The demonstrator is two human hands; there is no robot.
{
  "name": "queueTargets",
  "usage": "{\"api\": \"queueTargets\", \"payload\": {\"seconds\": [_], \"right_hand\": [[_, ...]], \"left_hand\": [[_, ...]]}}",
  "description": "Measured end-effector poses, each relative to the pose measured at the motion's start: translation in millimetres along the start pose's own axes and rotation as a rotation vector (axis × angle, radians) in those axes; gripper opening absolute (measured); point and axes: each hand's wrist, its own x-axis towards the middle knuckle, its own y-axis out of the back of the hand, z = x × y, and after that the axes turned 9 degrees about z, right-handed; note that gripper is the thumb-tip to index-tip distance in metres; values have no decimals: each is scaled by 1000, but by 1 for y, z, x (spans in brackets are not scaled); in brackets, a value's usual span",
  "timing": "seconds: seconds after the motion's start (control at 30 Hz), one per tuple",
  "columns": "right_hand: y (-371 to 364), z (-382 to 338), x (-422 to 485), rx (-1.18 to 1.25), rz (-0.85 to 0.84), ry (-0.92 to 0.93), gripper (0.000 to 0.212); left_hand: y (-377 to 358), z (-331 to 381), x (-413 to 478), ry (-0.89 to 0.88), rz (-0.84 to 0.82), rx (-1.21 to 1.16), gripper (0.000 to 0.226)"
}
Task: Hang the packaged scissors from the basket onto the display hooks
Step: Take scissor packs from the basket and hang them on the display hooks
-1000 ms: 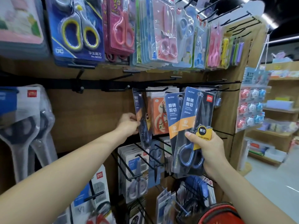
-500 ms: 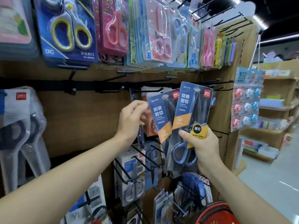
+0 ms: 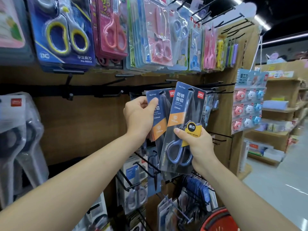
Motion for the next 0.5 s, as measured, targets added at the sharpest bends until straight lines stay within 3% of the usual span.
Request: {"api": "queueTargets", "payload": {"seconds": [0.13, 0.3, 0.5], "right_hand": [[7, 2, 0, -98, -7, 20, 48], [21, 1, -6, -318, -56, 138, 35], [23, -10, -10, -402, -157, 255, 39]], "left_hand": [[3, -12, 9, 34, 32, 62, 20], [8, -29, 35, 55, 44, 184, 47], [12, -39, 47, 94, 84, 138, 25]]}}
